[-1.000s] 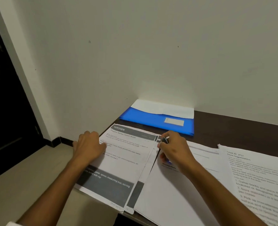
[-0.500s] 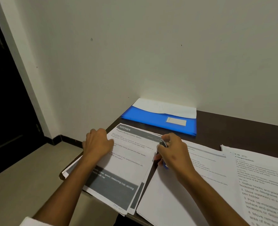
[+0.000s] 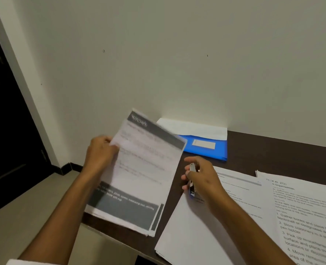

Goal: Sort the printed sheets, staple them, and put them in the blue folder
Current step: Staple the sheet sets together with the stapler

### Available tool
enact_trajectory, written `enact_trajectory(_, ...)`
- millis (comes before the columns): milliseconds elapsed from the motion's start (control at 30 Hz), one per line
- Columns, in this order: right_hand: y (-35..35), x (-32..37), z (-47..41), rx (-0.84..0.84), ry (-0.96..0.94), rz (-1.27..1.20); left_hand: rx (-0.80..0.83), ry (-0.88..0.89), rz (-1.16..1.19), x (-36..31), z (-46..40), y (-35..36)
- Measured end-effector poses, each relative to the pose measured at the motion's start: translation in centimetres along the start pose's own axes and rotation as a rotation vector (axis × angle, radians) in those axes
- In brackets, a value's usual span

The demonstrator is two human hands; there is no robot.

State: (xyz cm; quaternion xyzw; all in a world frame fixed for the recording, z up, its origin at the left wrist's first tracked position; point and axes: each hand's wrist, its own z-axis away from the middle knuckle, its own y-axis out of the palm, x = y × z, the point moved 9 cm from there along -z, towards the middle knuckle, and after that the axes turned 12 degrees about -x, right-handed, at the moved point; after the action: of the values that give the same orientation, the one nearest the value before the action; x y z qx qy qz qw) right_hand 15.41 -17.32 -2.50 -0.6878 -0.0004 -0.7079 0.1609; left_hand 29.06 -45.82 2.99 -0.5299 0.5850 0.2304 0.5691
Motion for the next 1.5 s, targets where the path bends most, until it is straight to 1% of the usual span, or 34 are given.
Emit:
enact_trajectory(100,-0.1,3.5,0.9,0.021,-0.141,0.01,-0.107,0.112,0.251,-5.0,0.3,-3.5)
enact_trajectory(200,0.4,7.9,2.2,0.032,-0.289,0.066,-0.183,0.177,0.415,-8.2,-0.1,-5.9)
enact_trajectory(300,1.0,11.4,4.0,0.013,-0.513,0.159,-0.197,0.18,0.555,-9.2,-0.3,-6.5)
enact_trajectory(400,1.7,11.7,5.1,0.001,-0.577,0.217,-0.187,0.176,0.578,-7.9,0.4,-5.9)
enact_trajectory(533,3.2,9.2,5.4,0.053,-0.53,0.354,-0.088,0.067,0.525,-3.8,1.7,-3.0)
enact_trajectory(600,2.9,8.9,5.3,0.046,-0.514,0.322,-0.075,0.066,0.471,-3.6,2.0,-2.6)
enact_trajectory(667,2.3,9.2,5.1,0.048,-0.48,0.264,-0.057,0.104,0.431,-4.9,1.8,-3.1)
enact_trajectory(733,1.4,9.0,4.7,0.063,-0.363,0.158,0.013,0.144,0.343,-6.6,0.9,-3.2)
enact_trajectory(800,0.9,7.5,4.8,0.109,-0.195,0.067,0.095,0.107,0.247,-7.2,-0.3,-2.5)
enact_trajectory(900,1.4,4.5,5.7,0.184,-0.04,0.103,0.183,-0.067,0.282,-5.7,-1.6,0.1)
enact_trajectory(1000,1.6,1.9,5.8,0.174,0.036,0.125,0.283,-0.101,0.116,-3.3,-1.5,3.3)
enact_trajectory(1067,1.5,0.7,5.8,0.163,0.055,0.14,0.321,-0.117,0.065,-1.5,-1.2,5.0)
enact_trajectory(1133,1.5,-0.2,5.8,0.17,0.047,0.163,0.334,-0.138,0.094,-0.2,-1.2,6.3)
enact_trajectory(1333,1.4,-0.7,6.0,0.202,-0.011,0.262,0.357,-0.126,0.15,0.3,-1.9,8.7)
enact_trajectory(1400,1.7,-0.8,6.1,0.221,-0.022,0.266,0.407,-0.123,0.178,0.1,-2.2,9.3)
enact_trajectory(1500,1.8,-1.0,5.9,0.235,0.018,0.267,0.528,-0.095,0.196,0.2,-2.6,10.6)
